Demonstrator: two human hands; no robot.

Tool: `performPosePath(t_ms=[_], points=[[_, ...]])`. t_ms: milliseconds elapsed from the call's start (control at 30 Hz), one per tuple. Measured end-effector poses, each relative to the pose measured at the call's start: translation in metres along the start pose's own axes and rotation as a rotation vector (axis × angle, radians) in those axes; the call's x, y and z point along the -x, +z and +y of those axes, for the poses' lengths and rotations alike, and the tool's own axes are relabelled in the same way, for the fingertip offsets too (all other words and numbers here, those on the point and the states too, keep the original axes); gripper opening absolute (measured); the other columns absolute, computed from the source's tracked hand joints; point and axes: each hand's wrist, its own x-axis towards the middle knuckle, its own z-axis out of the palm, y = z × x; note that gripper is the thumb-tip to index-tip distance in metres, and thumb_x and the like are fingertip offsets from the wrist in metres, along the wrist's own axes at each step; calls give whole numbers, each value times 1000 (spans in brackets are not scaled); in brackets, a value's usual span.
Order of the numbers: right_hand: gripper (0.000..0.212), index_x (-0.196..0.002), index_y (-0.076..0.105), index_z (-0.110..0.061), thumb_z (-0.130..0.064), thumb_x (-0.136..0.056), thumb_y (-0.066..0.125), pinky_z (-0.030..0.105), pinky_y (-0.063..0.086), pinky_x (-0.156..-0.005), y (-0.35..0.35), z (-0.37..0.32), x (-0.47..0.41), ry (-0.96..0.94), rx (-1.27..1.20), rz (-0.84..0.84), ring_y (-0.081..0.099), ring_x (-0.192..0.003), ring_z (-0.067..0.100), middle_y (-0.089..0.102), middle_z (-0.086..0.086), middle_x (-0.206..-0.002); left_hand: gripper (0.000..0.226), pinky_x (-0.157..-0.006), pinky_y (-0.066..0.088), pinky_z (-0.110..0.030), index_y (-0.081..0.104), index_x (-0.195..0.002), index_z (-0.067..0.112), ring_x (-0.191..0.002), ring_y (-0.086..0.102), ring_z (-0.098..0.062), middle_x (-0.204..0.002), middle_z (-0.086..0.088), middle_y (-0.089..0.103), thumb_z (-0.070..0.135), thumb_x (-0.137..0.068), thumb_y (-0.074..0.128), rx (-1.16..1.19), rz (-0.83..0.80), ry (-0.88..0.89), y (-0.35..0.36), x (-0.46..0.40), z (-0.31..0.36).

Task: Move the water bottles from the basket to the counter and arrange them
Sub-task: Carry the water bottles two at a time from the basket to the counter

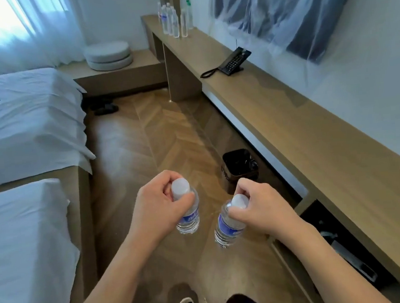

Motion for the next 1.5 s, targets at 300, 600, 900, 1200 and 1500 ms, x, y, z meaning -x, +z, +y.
performPosePath(t_ms=[300, 600, 900, 1200, 1500], points=[[28, -79, 52, -23, -46, -68, 65, 38, 55, -56, -14, -26, -236, 29, -10, 57, 62, -67, 16, 60, -5, -71, 22, -55, 44, -12, 66, -81, 23, -57, 52, -3, -69, 0, 64, 18, -69, 84, -11, 6, -2, -3, -242, -48], [26, -77, 50, -22, -40, -69, 67, 34, 47, -53, -54, -53, -471, 4, -12, 35, 60, -63, 17, 61, -3, -68, 23, -64, 54, -41, 65, -82, 30, -63, 57, -18, -72, -9, 66, 30, -62, 77, 87, 22, -92, -4, -470, -84], [27, -73, 49, -24, -45, -64, 64, 21, 38, -49, -56, -95, -687, 9, -47, 20, 54, -58, 9, 59, -3, -67, 21, -50, 40, -13, 64, -75, 25, -51, 49, -2, -57, 14, 57, 10, -72, 78, 24, 50, -68, -31, -675, -144], [26, -78, 48, -28, -45, -73, 67, 17, 39, -49, -50, -164, -885, 60, -27, 37, 57, -60, 7, 58, -5, -72, 20, -49, 39, -13, 63, -76, 28, -54, 51, -2, -62, 16, 58, 17, -71, 79, -15, -25, 11, -83, -890, -191], [24, -82, 52, -25, -43, -76, 67, 14, 37, -48, -48, -206, -1082, 41, 51, 24, 58, -65, 10, 57, -6, -72, 19, -52, 48, -23, 65, -81, 28, -59, 58, -11, -70, 8, 64, 20, -71, 78, -27, 37, 3, -103, -1083, -247]])
